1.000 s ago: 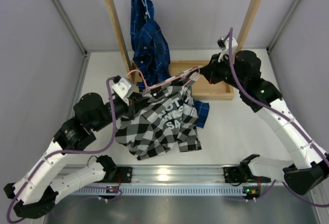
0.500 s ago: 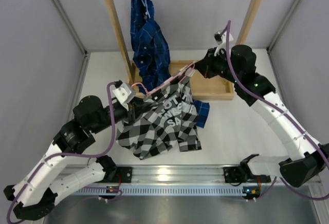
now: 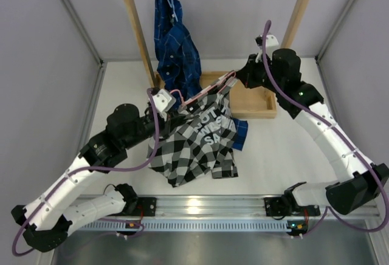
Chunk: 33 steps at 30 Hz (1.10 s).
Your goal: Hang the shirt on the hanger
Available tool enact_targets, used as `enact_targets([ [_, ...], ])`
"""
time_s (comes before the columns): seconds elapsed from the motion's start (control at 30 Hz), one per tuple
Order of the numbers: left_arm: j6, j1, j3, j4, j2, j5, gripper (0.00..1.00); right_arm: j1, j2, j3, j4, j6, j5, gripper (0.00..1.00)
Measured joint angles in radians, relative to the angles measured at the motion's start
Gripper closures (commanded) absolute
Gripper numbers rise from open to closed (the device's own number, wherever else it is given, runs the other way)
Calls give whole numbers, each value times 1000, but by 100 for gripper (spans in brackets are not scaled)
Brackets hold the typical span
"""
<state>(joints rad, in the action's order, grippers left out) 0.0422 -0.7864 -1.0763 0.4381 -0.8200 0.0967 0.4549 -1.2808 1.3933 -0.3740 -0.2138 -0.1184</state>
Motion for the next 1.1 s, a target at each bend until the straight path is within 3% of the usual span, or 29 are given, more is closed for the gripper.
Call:
enact_targets([
  [0.37,-53,-23,-24,16,-56,-167,100,-47,-59,-3,22,-75,-101,100],
  [0.6,-20,-187,-63,-4,-125,-295,100,85,-224,301,-162,55,170,100],
  [0.7,-20,-203,-64,70,-176,-333,100,169,-257,358,-200,110,300,100],
  [0.9,-21,-216,-64,177,-304,-360,100,228,-214,277,-163,158,356,100],
  [1.1,-114,-223,-66,217,-283,-422,100,217,-89,91,-71,114,319,100],
])
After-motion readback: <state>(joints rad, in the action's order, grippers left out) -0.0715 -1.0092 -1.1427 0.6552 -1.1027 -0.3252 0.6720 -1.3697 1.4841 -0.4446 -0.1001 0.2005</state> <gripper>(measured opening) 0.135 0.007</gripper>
